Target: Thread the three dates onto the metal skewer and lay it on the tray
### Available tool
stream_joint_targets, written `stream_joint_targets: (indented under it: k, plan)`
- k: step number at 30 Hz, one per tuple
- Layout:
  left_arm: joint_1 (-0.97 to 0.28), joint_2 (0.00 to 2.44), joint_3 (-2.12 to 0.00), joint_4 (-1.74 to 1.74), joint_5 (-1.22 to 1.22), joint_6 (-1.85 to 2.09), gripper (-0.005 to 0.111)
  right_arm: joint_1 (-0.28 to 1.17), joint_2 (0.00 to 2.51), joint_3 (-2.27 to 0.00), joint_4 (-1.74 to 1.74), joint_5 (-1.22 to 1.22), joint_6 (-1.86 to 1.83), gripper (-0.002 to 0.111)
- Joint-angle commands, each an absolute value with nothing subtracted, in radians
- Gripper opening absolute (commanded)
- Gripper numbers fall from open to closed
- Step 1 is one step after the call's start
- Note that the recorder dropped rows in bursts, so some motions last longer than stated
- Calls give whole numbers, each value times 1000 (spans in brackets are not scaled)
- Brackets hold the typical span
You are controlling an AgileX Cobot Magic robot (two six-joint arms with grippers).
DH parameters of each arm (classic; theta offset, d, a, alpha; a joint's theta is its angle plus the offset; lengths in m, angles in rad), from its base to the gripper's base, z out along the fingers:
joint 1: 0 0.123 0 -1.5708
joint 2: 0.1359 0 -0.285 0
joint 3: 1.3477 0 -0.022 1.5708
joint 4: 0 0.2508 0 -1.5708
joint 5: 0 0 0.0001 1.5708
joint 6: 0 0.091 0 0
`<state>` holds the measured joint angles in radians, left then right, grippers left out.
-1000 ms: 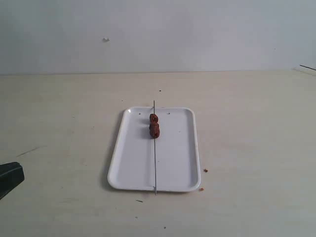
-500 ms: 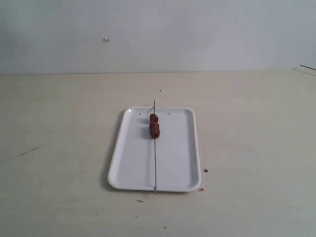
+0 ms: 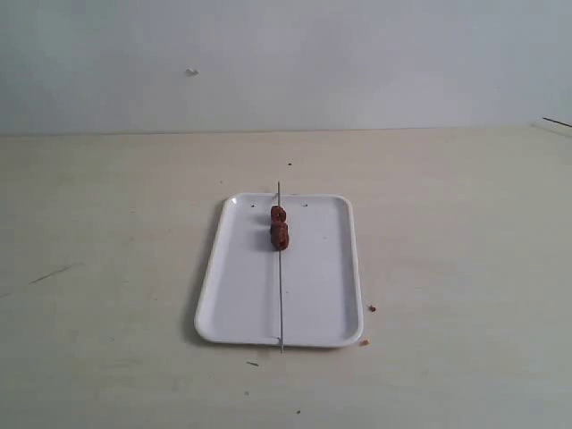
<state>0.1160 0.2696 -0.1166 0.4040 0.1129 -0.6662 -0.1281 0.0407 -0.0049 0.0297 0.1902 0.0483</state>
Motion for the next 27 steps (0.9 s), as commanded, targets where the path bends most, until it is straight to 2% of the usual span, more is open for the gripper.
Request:
stream_joint_targets:
  k: [1, 7, 10, 12, 18, 27]
  plan:
    - [106, 60, -115, 404, 256, -664, 0, -134, 32, 0, 21, 190, 53, 0]
    - [106, 0, -115, 379, 275, -591, 0, -134, 32, 0, 21, 190, 53, 0]
    - [106, 0, -115, 121, 430, -180, 0, -134, 32, 0, 21, 190, 53, 0]
    - [106, 0, -103, 61, 431, -105, 0, -134, 32, 0, 21, 190, 53, 0]
    - [106, 0, -6, 7, 373, -112, 0, -134, 32, 0, 21, 190, 53, 0]
    - [106, 0, 0, 7, 347, -112, 0, -134, 32, 0, 21, 192, 53, 0]
